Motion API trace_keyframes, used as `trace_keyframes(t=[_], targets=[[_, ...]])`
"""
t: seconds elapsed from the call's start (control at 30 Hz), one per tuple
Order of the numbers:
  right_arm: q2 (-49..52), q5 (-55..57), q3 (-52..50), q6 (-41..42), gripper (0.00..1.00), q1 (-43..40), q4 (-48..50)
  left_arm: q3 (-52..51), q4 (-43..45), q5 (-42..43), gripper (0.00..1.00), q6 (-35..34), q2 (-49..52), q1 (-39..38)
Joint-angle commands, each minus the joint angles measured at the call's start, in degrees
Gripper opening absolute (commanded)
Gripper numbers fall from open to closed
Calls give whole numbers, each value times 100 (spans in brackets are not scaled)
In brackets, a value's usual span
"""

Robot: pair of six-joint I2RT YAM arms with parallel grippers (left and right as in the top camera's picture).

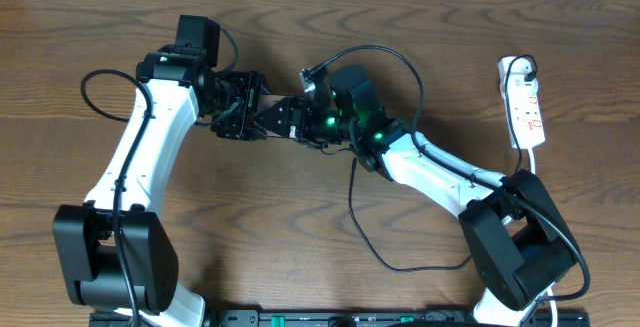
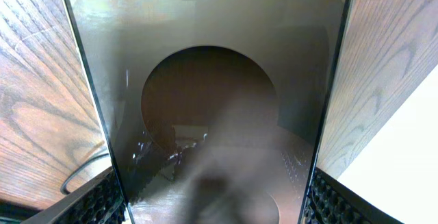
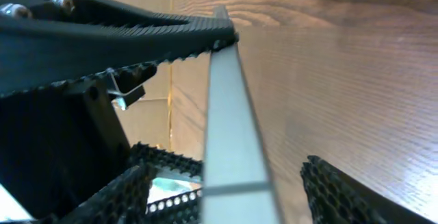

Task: Plug charger to phone and switch on socket
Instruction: 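Close the right gripper on the box edge beside the left gripper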

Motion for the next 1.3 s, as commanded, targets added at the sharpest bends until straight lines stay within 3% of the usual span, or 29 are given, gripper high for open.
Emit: trace_keyframes(t=[0.0, 0.53, 0.9, 1.27], targets=[[35, 170, 96, -24, 63, 50, -79, 52, -17, 164, 7, -46, -170, -22], [35, 275, 96, -66, 40, 44, -138, 52, -39, 153, 7, 39, -170, -125], [35, 251, 96, -68, 32, 39, -44, 52, -39, 28, 7, 37, -170, -125], [35, 125, 96, -70, 31, 39, -28, 52, -37, 31, 7, 37, -170, -125]])
